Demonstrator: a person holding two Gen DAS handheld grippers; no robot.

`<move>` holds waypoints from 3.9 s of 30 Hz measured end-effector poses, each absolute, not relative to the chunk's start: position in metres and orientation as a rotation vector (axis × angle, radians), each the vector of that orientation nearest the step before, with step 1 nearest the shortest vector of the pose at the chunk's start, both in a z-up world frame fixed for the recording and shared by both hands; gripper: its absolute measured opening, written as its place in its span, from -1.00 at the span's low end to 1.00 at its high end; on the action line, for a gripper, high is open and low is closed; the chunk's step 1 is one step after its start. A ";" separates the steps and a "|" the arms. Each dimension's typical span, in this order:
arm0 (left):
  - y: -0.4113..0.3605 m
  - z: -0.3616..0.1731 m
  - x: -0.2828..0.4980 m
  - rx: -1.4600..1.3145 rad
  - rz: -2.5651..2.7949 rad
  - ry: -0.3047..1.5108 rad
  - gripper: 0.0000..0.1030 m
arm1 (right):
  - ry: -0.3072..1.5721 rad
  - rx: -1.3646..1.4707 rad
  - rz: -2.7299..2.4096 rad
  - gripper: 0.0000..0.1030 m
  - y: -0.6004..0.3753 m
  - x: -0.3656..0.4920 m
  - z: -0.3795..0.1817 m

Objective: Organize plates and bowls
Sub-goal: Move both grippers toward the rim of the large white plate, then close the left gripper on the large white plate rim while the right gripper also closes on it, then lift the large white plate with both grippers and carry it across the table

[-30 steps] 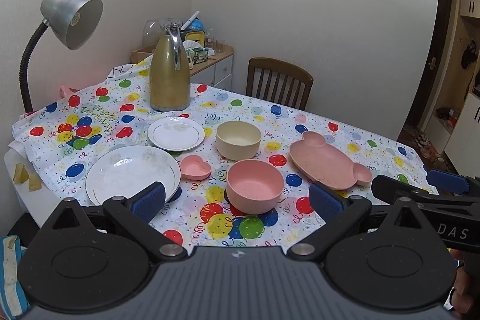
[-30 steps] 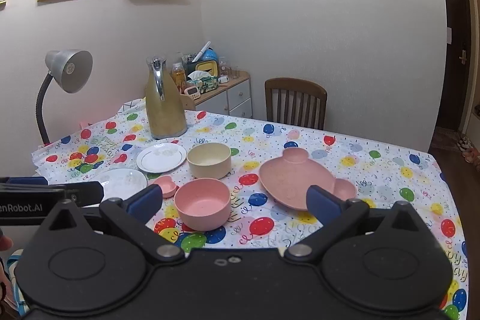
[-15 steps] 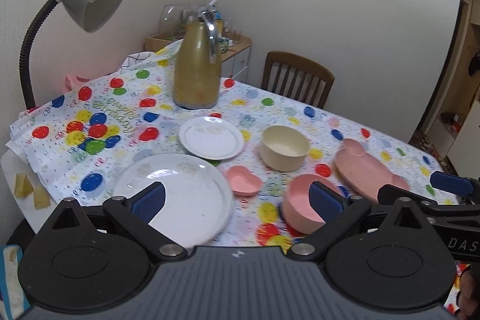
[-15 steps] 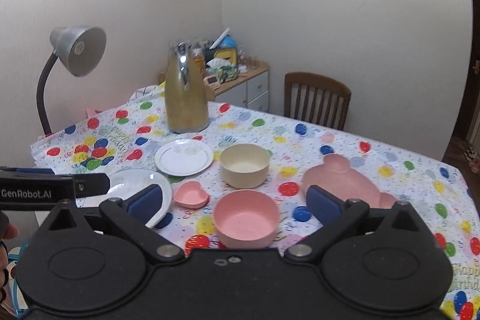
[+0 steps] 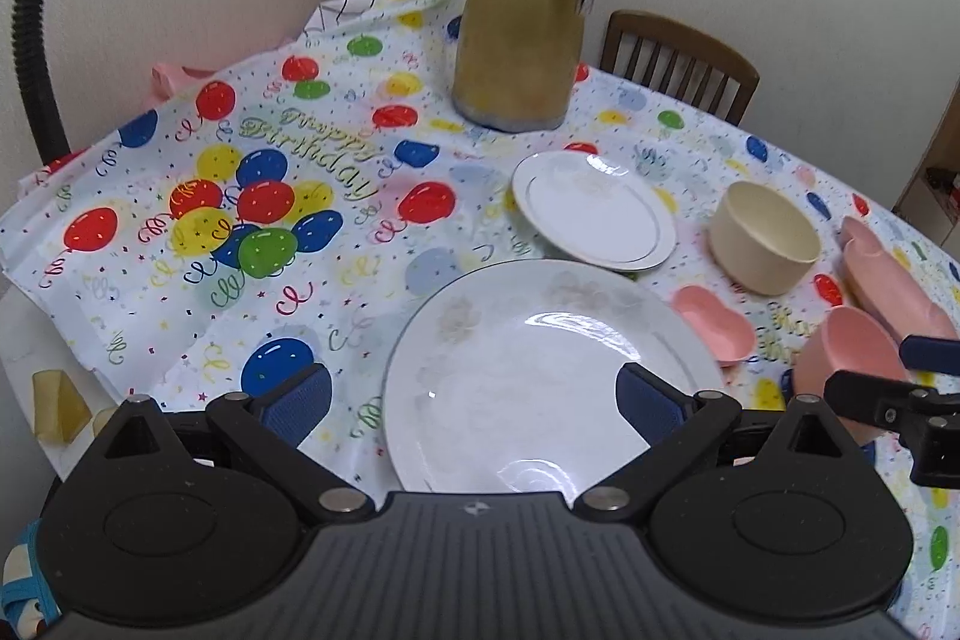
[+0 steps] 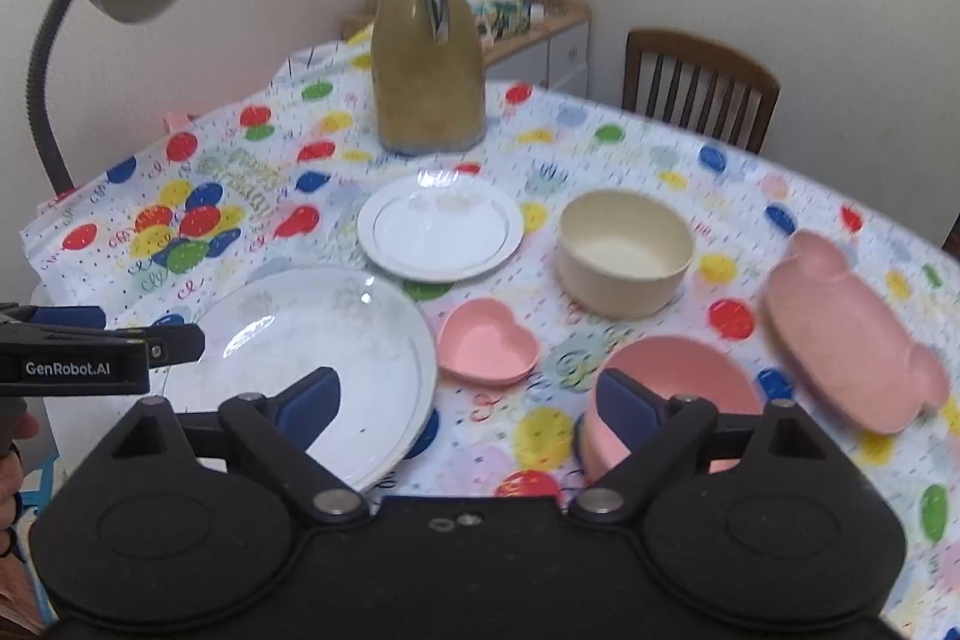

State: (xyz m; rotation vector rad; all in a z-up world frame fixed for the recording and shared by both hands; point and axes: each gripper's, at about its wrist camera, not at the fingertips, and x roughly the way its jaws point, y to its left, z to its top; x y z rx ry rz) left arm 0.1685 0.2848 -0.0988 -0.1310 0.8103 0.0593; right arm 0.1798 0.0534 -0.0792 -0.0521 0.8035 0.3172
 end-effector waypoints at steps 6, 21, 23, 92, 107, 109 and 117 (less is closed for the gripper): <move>0.305 -0.119 0.193 -0.140 0.028 0.867 0.72 | 0.958 0.004 0.309 0.30 0.072 0.208 -0.115; 0.333 -0.145 0.216 -0.231 -0.048 0.971 -0.36 | 1.096 0.138 0.322 -0.62 0.078 0.244 -0.147; 0.335 -0.145 0.218 -0.241 -0.052 0.972 -0.46 | 1.107 0.150 0.320 -0.68 0.076 0.247 -0.149; 0.310 -0.147 0.203 -0.236 -0.098 1.073 -0.70 | 1.151 0.153 0.324 -0.83 0.039 0.219 -0.154; 0.244 -0.133 0.142 -0.249 -0.147 1.103 -0.70 | 1.189 0.159 0.278 -0.83 -0.024 0.166 -0.135; 0.227 -0.132 0.132 -0.243 -0.155 1.109 -0.70 | 1.189 0.164 0.273 -0.83 -0.039 0.154 -0.134; 0.145 -0.127 0.107 -0.203 -0.217 1.111 -0.70 | 1.171 0.203 0.213 -0.83 -0.122 0.112 -0.129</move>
